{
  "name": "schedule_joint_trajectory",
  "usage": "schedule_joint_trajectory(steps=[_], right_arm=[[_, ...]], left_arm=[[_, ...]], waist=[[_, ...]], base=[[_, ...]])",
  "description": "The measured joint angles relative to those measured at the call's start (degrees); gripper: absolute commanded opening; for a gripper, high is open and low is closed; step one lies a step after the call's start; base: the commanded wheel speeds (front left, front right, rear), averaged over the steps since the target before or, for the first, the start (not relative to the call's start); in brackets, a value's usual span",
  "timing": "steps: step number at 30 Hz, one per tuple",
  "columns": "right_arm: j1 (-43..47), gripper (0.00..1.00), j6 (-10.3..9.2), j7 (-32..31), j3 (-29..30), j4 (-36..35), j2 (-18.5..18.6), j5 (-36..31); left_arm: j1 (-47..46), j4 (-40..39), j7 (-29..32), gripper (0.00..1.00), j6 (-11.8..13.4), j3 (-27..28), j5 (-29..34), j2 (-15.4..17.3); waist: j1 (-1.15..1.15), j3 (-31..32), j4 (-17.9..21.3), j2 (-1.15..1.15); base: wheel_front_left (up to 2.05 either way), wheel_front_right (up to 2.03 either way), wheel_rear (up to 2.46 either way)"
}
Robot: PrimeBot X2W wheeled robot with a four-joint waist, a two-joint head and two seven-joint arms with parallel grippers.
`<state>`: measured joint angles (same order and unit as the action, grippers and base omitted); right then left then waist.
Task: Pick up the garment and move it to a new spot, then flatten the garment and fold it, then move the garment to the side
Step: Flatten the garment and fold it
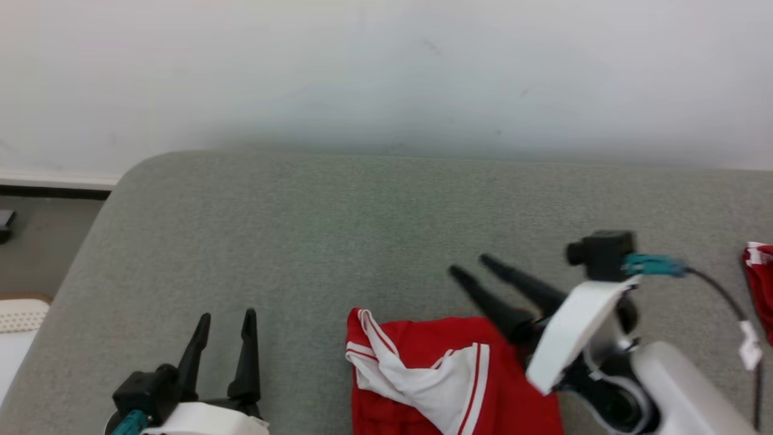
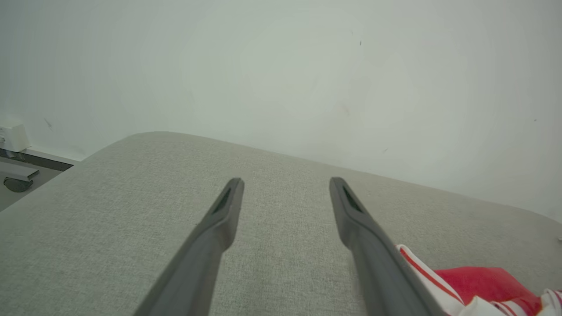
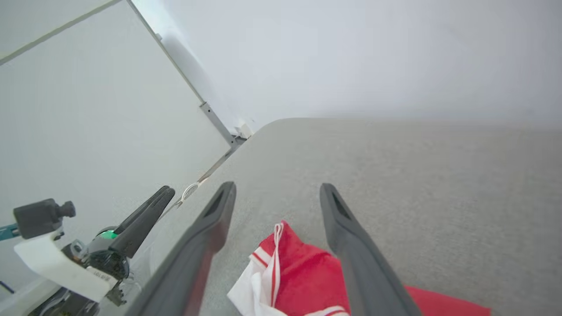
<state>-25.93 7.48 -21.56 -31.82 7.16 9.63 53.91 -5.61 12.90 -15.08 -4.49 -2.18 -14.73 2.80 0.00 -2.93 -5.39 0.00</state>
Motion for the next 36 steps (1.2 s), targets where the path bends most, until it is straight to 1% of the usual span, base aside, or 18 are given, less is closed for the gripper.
schedule_joint_trajectory(steps=[3,6,10,11,13,15,18,23,24,25,26,27,31,36], right_arm=[[0.61,1.0,0.0,2.77,4.03,-1.86,2.82,-1.1],[2.6,1.0,-0.01,5.45,8.51,-2.65,4.83,-2.6],[5.46,1.0,0.0,9.96,12.9,-2.75,7.11,-7.0],[6.06,1.0,0.0,12.21,13.93,-2.72,7.57,-8.86],[7.33,1.0,-0.01,15.57,16.25,-1.46,7.76,-10.87],[9.06,1.0,0.0,17.67,17.11,0.51,7.8,-13.14],[10.67,1.0,0.0,20.41,18.38,3.31,6.54,-14.71],[11.49,1.0,0.0,22.83,17.31,7.94,4.74,-16.46],[11.52,0.96,0.0,23.23,16.73,8.75,4.41,-16.59],[11.51,0.48,0.0,23.56,16.13,9.64,4.16,-16.77],[11.5,0.13,0.0,23.9,15.29,10.38,3.91,-17.08],[11.46,0.0,-0.01,23.98,14.23,11.17,3.68,-17.14],[10.96,0.0,0.0,23.21,8.81,14.62,3.04,-17.08],[9.79,0.0,0.0,22.12,3.52,18.67,2.11,-14.55]], left_arm=[[0.1,-0.25,0.0,1.0,0.08,0.27,0.01,0.01],[0.24,-0.7,0.0,1.0,0.18,0.46,0.01,0.0],[0.33,-1.33,0.0,1.0,0.27,0.97,0.07,0.01],[0.32,-1.53,0.0,1.0,0.31,1.07,0.08,0.01],[0.33,-1.87,0.0,1.0,0.34,1.23,0.21,0.01],[0.32,-2.1,0.0,1.0,0.34,1.31,0.36,0.01],[0.3,-2.48,0.0,1.0,0.33,1.8,0.47,0.0],[0.25,-3.04,0.0,1.0,0.25,2.43,0.62,0.0],[0.23,-3.13,0.0,1.0,0.24,2.45,0.65,0.0],[0.21,-3.15,0.0,1.0,0.23,2.48,0.74,0.0],[0.21,-3.15,0.0,1.0,0.14,2.58,0.89,0.02],[0.21,-3.13,0.0,1.0,0.0,2.61,0.98,0.01],[0.14,-2.97,0.0,1.0,-0.09,2.34,1.02,0.01],[0.03,-2.59,0.0,1.0,-0.08,1.97,1.0,0.0]], waist=[[0.0,0.24,1.5,0.0],[0.0,0.55,2.95,0.0],[0.0,0.89,4.62,0.0],[0.0,0.89,4.97,0.0],[0.0,0.81,5.48,0.0],[0.0,0.71,5.79,0.0],[0.0,0.55,6.0,0.0],[0.0,0.45,5.65,0.0],[0.0,0.43,5.45,0.0],[0.0,0.44,5.23,0.0],[0.0,0.43,4.99,0.0],[0.0,0.42,4.72,0.0],[0.0,0.37,3.42,0.0],[0.0,0.4,1.36,0.0]], base=[[0.0,0.0,0.0],[0.0,0.0,0.0],[0.0,0.0,0.0],[0.0,0.0,0.0],[0.0,0.0,0.0],[0.0,0.0,0.0],[0.0,0.0,0.0],[0.0,0.0,0.0],[0.0,0.0,0.0],[0.0,0.0,0.0],[0.0,0.0,0.0],[0.0,0.0,0.0],[0.0,0.0,0.0],[0.0,0.0,0.0]])
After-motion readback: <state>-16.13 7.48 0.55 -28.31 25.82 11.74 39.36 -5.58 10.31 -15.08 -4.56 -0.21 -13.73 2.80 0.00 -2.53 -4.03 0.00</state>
